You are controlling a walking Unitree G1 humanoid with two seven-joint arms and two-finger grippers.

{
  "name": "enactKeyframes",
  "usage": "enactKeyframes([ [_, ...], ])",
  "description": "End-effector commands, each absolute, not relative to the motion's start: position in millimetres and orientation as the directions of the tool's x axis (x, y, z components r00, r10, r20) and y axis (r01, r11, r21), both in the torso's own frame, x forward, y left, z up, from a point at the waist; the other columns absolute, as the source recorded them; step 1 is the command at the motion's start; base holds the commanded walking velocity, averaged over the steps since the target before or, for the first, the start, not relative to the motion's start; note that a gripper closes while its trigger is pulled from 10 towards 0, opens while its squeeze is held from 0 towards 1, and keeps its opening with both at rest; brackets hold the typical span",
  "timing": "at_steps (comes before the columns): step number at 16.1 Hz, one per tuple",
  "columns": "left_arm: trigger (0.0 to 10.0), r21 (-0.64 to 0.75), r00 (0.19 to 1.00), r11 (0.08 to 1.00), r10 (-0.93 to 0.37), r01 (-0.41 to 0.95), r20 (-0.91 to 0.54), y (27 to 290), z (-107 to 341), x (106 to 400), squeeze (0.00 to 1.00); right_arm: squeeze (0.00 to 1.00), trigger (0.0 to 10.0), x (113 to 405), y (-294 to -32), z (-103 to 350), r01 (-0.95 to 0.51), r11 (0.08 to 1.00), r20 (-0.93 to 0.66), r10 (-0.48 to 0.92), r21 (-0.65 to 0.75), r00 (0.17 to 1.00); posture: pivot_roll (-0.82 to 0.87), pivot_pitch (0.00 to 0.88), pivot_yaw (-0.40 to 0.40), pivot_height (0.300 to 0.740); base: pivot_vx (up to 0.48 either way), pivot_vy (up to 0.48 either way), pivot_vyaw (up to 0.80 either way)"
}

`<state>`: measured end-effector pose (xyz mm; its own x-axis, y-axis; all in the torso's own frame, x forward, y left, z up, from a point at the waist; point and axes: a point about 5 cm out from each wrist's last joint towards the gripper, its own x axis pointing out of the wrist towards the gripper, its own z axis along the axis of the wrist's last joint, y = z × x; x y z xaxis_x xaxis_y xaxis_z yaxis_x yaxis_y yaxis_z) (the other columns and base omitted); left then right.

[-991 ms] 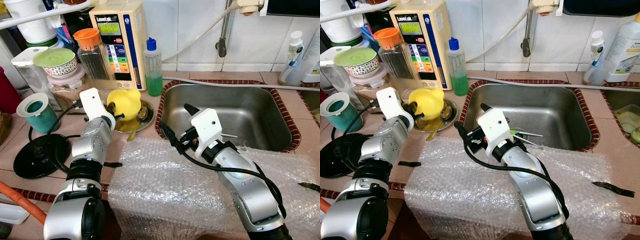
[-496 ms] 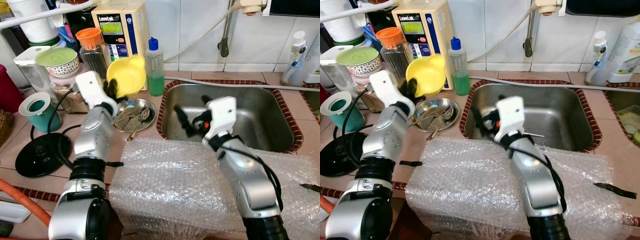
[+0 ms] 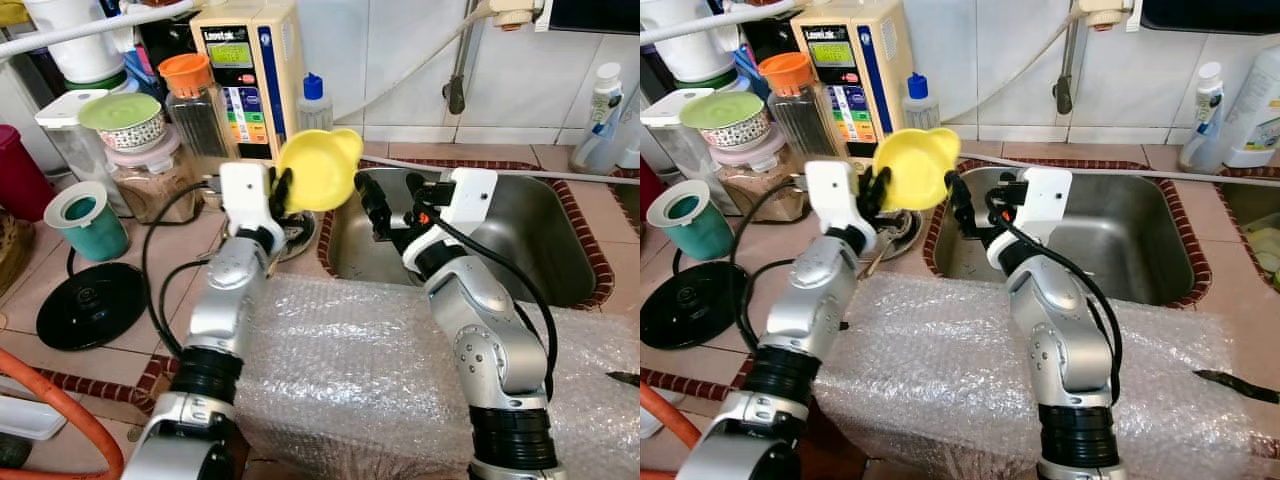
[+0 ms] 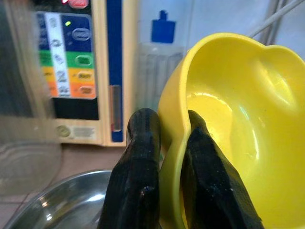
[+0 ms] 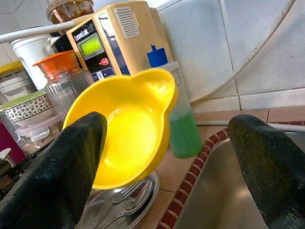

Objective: Kitchen organization

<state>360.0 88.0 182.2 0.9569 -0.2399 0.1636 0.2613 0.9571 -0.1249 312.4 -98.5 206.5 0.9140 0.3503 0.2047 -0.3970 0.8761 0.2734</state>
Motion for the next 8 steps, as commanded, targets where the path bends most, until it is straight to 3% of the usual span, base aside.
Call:
enactKeyframes([
  [1,2.6,-0.111,0.942,0.953,-0.256,0.284,0.215,86.0,192.5,357.2,0.00,0.00,10.0,312.7,-96.1,211.8,-0.409,0.871,0.215,0.359,0.273,0.908,-0.04,0.000,0.111,0.740,0.000,0.000,0.00],
  [5,2.5,-0.110,0.921,0.936,-0.299,0.334,0.249,74.3,194.7,349.2,0.00,0.00,10.0,314.5,-93.8,204.7,-0.405,0.875,0.180,0.368,0.264,0.912,-0.04,0.000,0.109,0.740,0.000,0.000,0.00],
  [8,1.1,-0.125,0.903,0.918,-0.333,0.376,0.271,70.2,197.9,345.0,0.00,0.00,10.0,318.5,-93.2,201.2,-0.399,0.883,0.167,0.367,0.248,0.915,-0.04,0.000,0.117,0.740,0.000,0.000,0.00],
])
